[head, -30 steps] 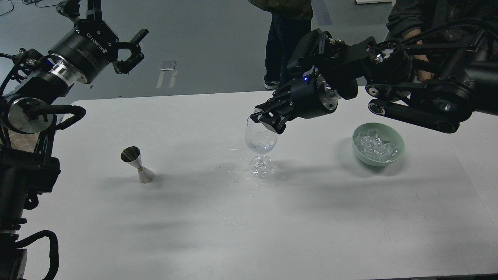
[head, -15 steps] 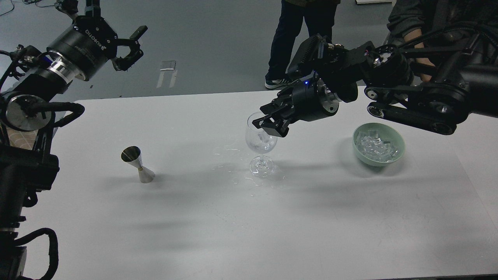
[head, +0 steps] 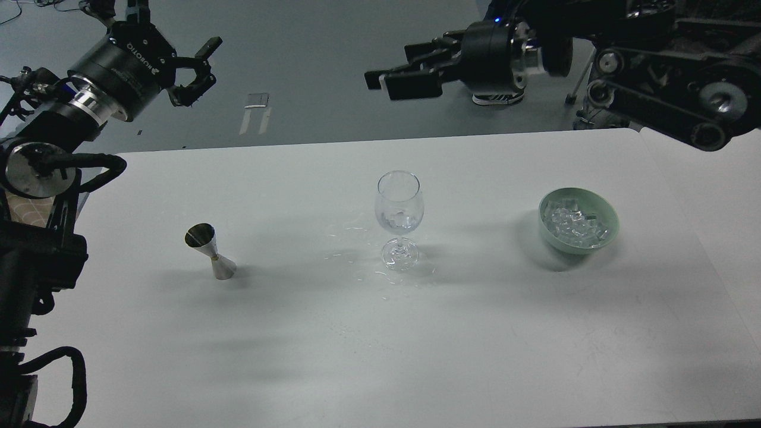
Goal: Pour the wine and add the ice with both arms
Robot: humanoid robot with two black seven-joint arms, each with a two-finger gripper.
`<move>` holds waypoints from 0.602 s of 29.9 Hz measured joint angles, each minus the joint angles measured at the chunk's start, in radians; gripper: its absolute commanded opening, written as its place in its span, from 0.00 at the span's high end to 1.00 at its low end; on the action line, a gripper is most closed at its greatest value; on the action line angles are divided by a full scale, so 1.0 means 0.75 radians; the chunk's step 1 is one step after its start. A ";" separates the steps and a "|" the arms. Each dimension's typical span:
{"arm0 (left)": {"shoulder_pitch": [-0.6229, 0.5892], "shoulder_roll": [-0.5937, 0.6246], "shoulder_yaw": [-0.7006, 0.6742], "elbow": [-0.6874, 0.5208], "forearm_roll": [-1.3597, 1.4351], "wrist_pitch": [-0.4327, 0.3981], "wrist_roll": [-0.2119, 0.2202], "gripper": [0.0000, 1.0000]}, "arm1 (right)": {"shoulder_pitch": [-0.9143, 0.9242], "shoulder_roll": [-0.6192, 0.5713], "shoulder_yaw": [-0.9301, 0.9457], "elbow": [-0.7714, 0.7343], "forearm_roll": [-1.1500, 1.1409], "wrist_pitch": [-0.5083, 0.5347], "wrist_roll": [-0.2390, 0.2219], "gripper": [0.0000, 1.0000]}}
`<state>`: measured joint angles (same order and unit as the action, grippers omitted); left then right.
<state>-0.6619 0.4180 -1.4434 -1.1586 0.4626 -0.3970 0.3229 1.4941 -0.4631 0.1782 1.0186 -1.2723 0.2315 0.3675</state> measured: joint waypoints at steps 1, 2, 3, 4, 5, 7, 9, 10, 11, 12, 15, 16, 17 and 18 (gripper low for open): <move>-0.008 0.009 0.001 0.011 0.001 -0.003 0.000 0.02 | -0.009 -0.004 0.046 -0.033 0.047 0.000 0.003 0.00; -0.017 0.014 0.001 0.026 0.002 -0.006 -0.001 0.02 | -0.027 -0.005 0.097 -0.072 0.111 -0.001 0.005 0.00; -0.031 0.016 0.003 0.053 0.003 -0.009 -0.001 0.02 | -0.059 -0.004 0.159 -0.121 0.213 0.000 0.007 0.00; -0.045 0.016 0.003 0.079 0.003 -0.011 -0.002 0.02 | -0.087 -0.002 0.208 -0.161 0.298 0.003 0.009 0.00; -0.055 0.016 0.004 0.100 0.003 -0.011 -0.002 0.02 | -0.116 0.002 0.254 -0.197 0.385 0.009 0.010 0.00; -0.082 0.010 0.017 0.163 0.003 -0.018 -0.008 0.02 | -0.189 0.025 0.336 -0.256 0.562 0.018 0.018 0.00; -0.109 0.005 0.040 0.238 0.003 -0.038 -0.028 0.02 | -0.287 0.055 0.426 -0.304 0.732 0.021 0.052 0.00; -0.120 0.002 0.053 0.273 0.003 -0.057 -0.042 0.02 | -0.329 0.068 0.461 -0.321 0.785 0.022 0.069 0.00; -0.127 0.000 0.062 0.307 0.003 -0.071 -0.051 0.02 | -0.365 0.081 0.494 -0.337 0.826 0.023 0.084 0.00; -0.138 -0.003 0.072 0.347 0.003 -0.087 -0.062 0.02 | -0.405 0.103 0.535 -0.358 0.858 0.024 0.100 0.00; -0.164 -0.030 0.086 0.466 0.001 -0.118 -0.085 0.02 | -0.530 0.194 0.685 -0.432 0.919 0.067 0.124 0.00; -0.171 -0.038 0.087 0.502 0.000 -0.119 -0.088 0.02 | -0.572 0.225 0.747 -0.458 0.938 0.098 0.126 0.00; -0.177 -0.047 0.087 0.533 -0.004 -0.120 -0.090 0.02 | -0.605 0.251 0.799 -0.480 0.959 0.130 0.128 0.00; -0.182 -0.055 0.087 0.556 -0.008 -0.121 -0.093 0.02 | -0.636 0.279 0.853 -0.505 0.983 0.167 0.129 0.00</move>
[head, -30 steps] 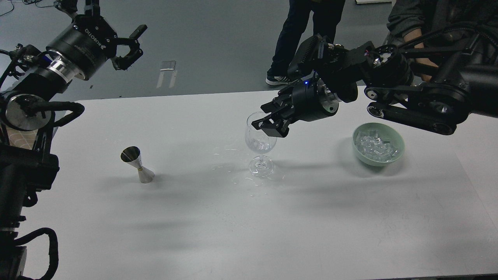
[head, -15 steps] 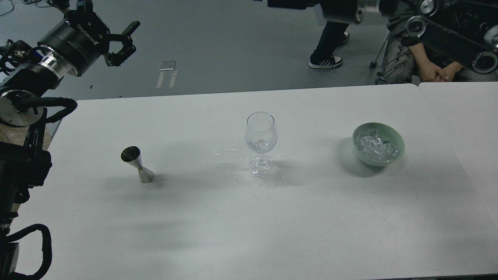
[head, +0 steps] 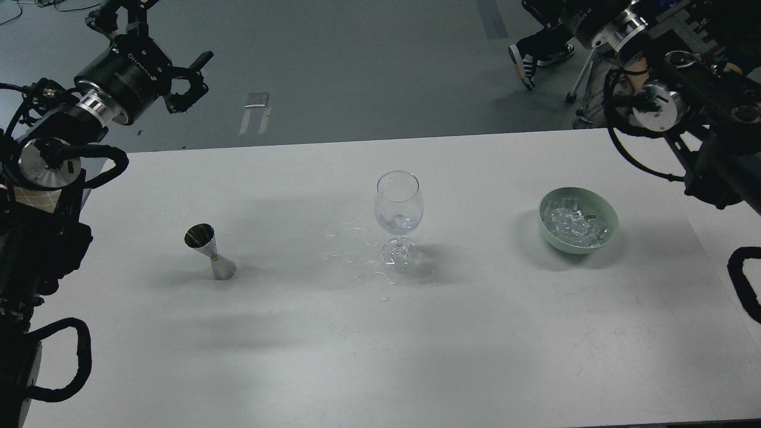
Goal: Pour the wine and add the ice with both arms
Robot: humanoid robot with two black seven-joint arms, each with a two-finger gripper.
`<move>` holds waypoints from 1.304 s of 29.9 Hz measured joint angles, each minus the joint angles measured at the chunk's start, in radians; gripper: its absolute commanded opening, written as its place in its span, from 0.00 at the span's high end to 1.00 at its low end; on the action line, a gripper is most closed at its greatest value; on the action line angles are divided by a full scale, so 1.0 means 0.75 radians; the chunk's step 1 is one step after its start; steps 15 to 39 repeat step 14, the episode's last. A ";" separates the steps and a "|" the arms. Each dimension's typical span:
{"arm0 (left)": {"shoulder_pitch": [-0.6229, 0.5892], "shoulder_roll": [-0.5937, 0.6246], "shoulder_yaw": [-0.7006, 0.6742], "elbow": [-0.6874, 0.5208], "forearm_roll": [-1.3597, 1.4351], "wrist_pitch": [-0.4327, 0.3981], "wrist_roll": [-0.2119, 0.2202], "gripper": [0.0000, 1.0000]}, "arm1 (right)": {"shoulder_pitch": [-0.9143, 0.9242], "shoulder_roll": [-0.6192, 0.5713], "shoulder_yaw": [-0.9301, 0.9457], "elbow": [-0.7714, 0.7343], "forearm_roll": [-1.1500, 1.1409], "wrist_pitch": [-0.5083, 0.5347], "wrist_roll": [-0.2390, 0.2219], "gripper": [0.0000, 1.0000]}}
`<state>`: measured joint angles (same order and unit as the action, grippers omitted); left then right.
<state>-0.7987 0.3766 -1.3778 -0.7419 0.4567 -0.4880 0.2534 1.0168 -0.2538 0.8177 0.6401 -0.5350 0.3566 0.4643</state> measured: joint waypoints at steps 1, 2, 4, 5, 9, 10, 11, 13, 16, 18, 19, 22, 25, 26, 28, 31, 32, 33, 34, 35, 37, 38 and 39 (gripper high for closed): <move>-0.007 -0.009 0.000 0.019 -0.004 -0.001 -0.001 0.02 | -0.022 0.022 0.039 -0.022 0.021 0.029 0.001 0.00; -0.014 -0.022 -0.001 0.038 -0.009 -0.001 -0.002 0.02 | -0.036 0.045 0.071 -0.049 0.042 0.055 0.001 0.00; -0.021 -0.041 -0.007 0.060 -0.017 -0.001 -0.005 0.02 | -0.053 0.091 0.117 -0.105 0.082 0.102 0.001 0.00; -0.024 -0.050 -0.011 0.067 -0.029 -0.001 -0.013 0.02 | -0.057 0.108 0.132 -0.124 0.096 0.115 0.001 0.00; -0.027 -0.093 -0.013 0.091 -0.065 -0.001 -0.040 0.02 | -0.068 0.157 0.166 -0.157 0.119 0.133 0.003 0.00; -0.027 -0.105 -0.012 0.099 -0.069 -0.001 -0.044 0.02 | -0.069 0.164 0.168 -0.158 0.119 0.133 0.003 0.00; -0.027 -0.115 -0.012 0.104 -0.071 -0.001 -0.049 0.02 | -0.069 0.167 0.170 -0.159 0.119 0.132 0.003 0.00; -0.027 -0.130 -0.011 0.110 -0.071 -0.001 -0.053 0.02 | -0.069 0.171 0.171 -0.160 0.120 0.129 0.003 0.00; -0.027 -0.137 -0.010 0.112 -0.071 -0.001 -0.055 0.02 | -0.069 0.172 0.172 -0.160 0.120 0.128 0.003 0.00; -0.027 -0.137 -0.010 0.112 -0.071 -0.001 -0.055 0.02 | -0.069 0.172 0.172 -0.160 0.120 0.128 0.003 0.00; -0.027 -0.137 -0.010 0.112 -0.071 -0.001 -0.055 0.02 | -0.069 0.172 0.172 -0.160 0.120 0.128 0.003 0.00; -0.027 -0.137 -0.010 0.112 -0.071 -0.001 -0.055 0.02 | -0.069 0.172 0.172 -0.160 0.120 0.128 0.003 0.00; -0.027 -0.137 -0.010 0.112 -0.071 -0.001 -0.055 0.02 | -0.069 0.172 0.172 -0.160 0.120 0.128 0.003 0.00; -0.027 -0.137 -0.010 0.112 -0.071 -0.001 -0.055 0.02 | -0.069 0.172 0.172 -0.160 0.120 0.128 0.003 0.00; -0.027 -0.137 -0.010 0.112 -0.071 -0.001 -0.055 0.02 | -0.069 0.172 0.172 -0.160 0.120 0.128 0.003 0.00; -0.027 -0.137 -0.010 0.112 -0.071 -0.001 -0.055 0.02 | -0.069 0.172 0.172 -0.160 0.120 0.128 0.003 0.00; -0.027 -0.137 -0.010 0.112 -0.071 -0.001 -0.055 0.02 | -0.069 0.172 0.172 -0.160 0.120 0.128 0.003 0.00; -0.027 -0.137 -0.010 0.112 -0.071 -0.001 -0.055 0.02 | -0.069 0.172 0.172 -0.160 0.120 0.128 0.003 0.00; -0.027 -0.137 -0.010 0.112 -0.071 -0.001 -0.055 0.02 | -0.069 0.172 0.172 -0.160 0.120 0.128 0.003 0.00; -0.027 -0.137 -0.010 0.112 -0.071 -0.001 -0.055 0.02 | -0.069 0.172 0.172 -0.160 0.120 0.128 0.003 0.00; -0.027 -0.137 -0.010 0.112 -0.071 -0.001 -0.055 0.02 | -0.069 0.172 0.172 -0.160 0.120 0.128 0.003 0.00; -0.027 -0.137 -0.010 0.112 -0.071 -0.001 -0.055 0.02 | -0.069 0.172 0.172 -0.160 0.120 0.128 0.003 0.00; -0.027 -0.137 -0.010 0.112 -0.071 -0.001 -0.055 0.02 | -0.069 0.172 0.172 -0.160 0.120 0.128 0.003 0.00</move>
